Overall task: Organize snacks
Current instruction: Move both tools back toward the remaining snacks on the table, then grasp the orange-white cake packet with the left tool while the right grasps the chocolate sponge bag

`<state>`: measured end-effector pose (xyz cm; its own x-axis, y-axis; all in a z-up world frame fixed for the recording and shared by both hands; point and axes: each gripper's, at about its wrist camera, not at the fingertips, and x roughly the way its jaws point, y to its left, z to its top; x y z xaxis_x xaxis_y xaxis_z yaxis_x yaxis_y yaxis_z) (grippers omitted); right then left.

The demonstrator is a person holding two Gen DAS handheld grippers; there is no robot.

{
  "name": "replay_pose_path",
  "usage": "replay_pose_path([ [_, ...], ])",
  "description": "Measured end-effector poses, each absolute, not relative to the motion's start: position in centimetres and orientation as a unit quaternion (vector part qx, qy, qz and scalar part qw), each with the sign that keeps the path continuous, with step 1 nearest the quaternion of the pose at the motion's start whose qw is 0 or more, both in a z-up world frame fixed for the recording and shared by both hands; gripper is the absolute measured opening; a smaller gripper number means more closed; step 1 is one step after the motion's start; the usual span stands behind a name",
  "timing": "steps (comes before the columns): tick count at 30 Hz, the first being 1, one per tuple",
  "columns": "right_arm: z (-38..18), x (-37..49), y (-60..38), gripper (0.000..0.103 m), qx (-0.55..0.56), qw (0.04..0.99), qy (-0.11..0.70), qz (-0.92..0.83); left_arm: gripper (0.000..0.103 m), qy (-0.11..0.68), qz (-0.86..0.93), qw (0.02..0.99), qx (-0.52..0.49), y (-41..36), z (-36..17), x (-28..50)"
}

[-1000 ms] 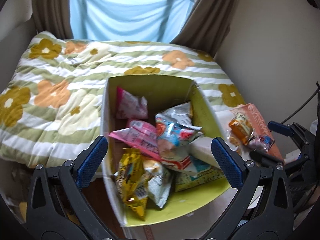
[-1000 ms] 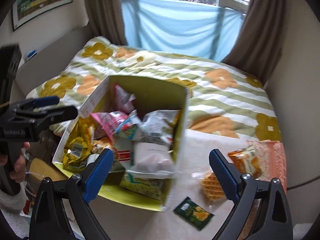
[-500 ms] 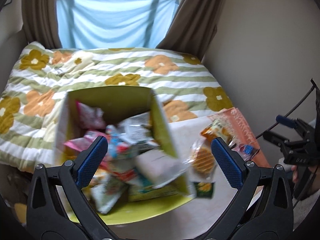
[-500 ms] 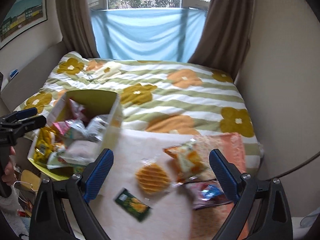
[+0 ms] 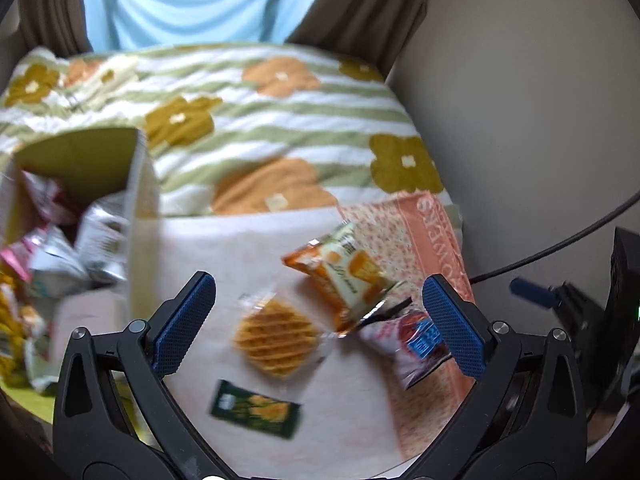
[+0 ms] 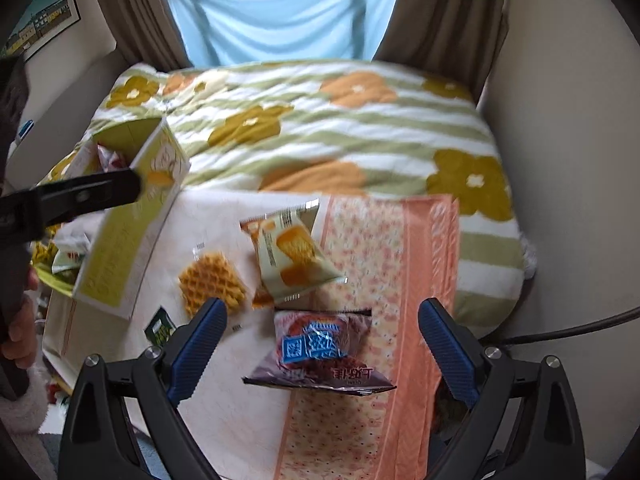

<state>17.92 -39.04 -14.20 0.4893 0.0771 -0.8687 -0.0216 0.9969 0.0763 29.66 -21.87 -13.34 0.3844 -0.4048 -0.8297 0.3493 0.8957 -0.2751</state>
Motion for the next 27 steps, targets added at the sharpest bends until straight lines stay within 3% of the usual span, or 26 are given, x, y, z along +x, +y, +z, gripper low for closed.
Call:
replay_pose_path([
  [11, -19.4, 19.8, -40.1, 0.095, 0.06, 0.822, 0.563, 0.061, 0.103, 0.583, -0.201, 0.787, -0.024, -29.7, -21.0, 33.4],
  [21, -22.2, 20.7, -40.3, 0.095, 0.068, 0.807, 0.586, 0.034, 0.102, 0.62, -0.159, 0.768, -0.022, -31.5, -26.5, 36.0],
  [24, -23.0, 21.3, -40.5, 0.095, 0.072, 0.801, 0.593, 0.03, 0.095, 0.63, -0.163, 0.759, -0.017, -32.0, -27.6, 36.3],
  [27, -23.7, 21.8, -40.4, 0.095, 0.067, 0.795, 0.602, 0.027, 0.081, 0.64, -0.173, 0.748, -0.009, -32.6, -28.6, 36.2],
])
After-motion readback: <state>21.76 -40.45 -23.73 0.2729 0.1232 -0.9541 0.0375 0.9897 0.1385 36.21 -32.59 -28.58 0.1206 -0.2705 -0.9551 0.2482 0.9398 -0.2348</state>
